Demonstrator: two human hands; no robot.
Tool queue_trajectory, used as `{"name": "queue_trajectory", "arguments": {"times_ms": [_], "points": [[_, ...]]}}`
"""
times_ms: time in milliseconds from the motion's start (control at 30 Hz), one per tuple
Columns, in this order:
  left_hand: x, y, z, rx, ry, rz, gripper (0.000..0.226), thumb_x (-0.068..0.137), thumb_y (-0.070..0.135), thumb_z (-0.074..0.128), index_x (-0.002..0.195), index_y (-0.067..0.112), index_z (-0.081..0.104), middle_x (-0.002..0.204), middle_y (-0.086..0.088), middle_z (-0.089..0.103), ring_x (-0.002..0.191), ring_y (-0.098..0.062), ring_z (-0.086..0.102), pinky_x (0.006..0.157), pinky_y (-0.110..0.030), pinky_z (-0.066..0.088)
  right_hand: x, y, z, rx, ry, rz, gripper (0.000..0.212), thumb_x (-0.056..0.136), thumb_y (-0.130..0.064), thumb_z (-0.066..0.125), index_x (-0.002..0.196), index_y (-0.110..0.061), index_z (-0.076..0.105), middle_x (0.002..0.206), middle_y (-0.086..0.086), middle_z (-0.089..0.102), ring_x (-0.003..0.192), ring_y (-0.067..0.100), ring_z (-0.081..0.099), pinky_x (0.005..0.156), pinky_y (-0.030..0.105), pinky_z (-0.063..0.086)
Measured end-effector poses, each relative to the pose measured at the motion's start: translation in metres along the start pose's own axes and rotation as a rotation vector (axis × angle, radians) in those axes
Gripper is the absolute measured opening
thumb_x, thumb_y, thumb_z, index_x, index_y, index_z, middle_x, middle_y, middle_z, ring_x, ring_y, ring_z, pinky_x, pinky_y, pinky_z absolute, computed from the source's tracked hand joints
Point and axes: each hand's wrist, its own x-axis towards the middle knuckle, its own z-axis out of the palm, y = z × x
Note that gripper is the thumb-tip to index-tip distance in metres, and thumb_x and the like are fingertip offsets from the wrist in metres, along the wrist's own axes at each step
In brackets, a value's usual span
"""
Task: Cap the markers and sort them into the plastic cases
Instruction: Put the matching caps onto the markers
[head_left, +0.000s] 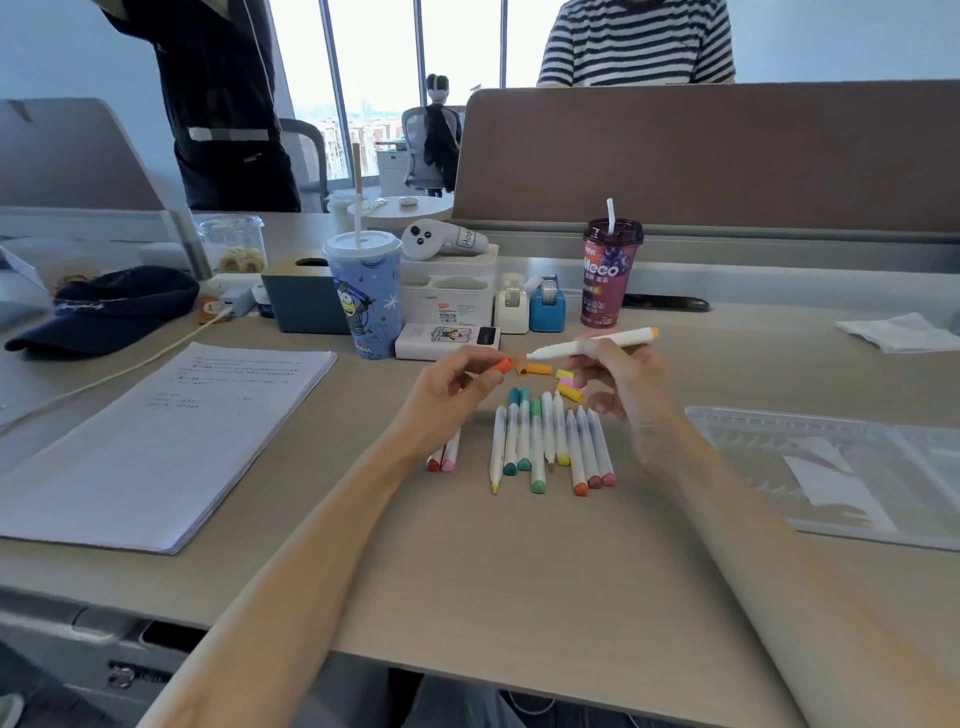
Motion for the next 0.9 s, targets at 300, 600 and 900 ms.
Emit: {"name": "queue_trajectory", "arguments": {"times_ms": [300,600,900], "points": [[-0.001,0.004,0.001,0.006,-0.006,0.048,0.018,0.094,0.013,0.058,0.103,0.027,0.065,0.079,0.028,0.061,0.069,0.002,0.048,0.062,-0.019,0.039,-0.001,0.003,0.001,-0.137,-0.024,-0.080,0.010,0.089,-0.018,0.066,0.094,-0.011,0.071,0.075,-0.001,0.071,0.063,0.005,0.057,0.048,0.015,0.041],[-0.002,0.003,-0.001,0.081,0.025,0.087,0.024,0.094,0.014,0.058,0.095,0.037,0.065,0.081,0.009,0.066,0.066,-0.002,0.047,0.063,-0.025,0.042,-0.005,0.011,0.006,-0.107,-0.113,-0.069,0.006,0.088,-0.021,0.068,0.091,-0.020,0.073,0.080,0.001,0.074,0.066,0.005,0.061,0.052,0.021,0.045],[0.006,-0.001,-0.018,0.160,0.012,0.071,0.022,0.097,0.003,0.047,0.098,0.020,0.060,0.079,0.006,0.056,0.061,0.003,0.045,0.055,-0.011,0.039,-0.007,0.016,0.026,-0.218,-0.194,-0.159,0.009,0.091,-0.024,0.063,0.093,-0.028,0.070,0.082,-0.007,0.074,0.077,0.009,0.068,0.055,0.021,0.053]]}}
